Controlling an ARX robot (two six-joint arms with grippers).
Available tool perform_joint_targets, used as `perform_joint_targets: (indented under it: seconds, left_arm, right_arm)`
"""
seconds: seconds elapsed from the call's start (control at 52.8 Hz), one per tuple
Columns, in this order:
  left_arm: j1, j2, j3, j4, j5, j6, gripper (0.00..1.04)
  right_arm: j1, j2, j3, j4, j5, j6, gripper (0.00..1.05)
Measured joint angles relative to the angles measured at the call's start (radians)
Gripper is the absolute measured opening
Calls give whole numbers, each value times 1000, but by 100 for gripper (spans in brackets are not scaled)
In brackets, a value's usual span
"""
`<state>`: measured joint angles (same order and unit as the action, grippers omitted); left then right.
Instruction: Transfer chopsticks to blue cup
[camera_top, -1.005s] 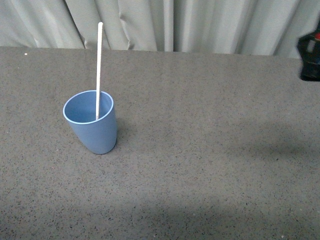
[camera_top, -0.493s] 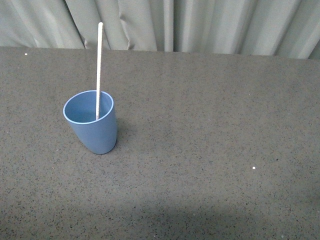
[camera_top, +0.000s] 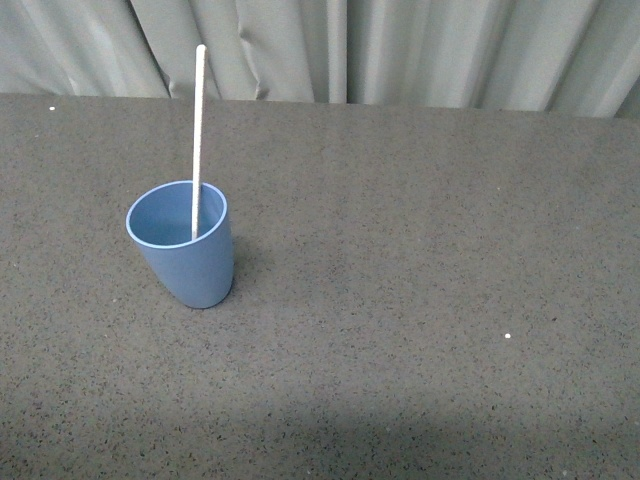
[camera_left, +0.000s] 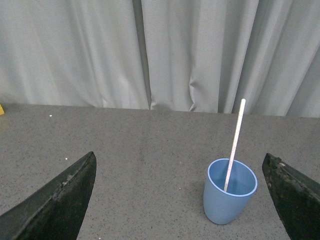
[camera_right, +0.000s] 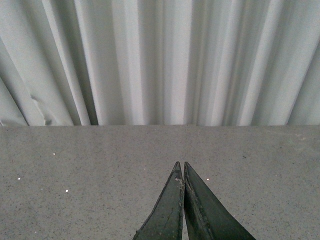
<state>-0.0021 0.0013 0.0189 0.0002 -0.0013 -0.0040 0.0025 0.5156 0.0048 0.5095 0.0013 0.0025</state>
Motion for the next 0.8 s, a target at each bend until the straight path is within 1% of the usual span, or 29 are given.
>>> perform_joint_targets:
  seconds: [0.379,0.796]
  left_arm:
    - [0,0,0,0,0,0,98]
    - [0,0,0,0,0,0,98]
  right_arm:
    - [0,-201,0,-192,0,0,1]
    - [0,-321,0,-311,0,0,1]
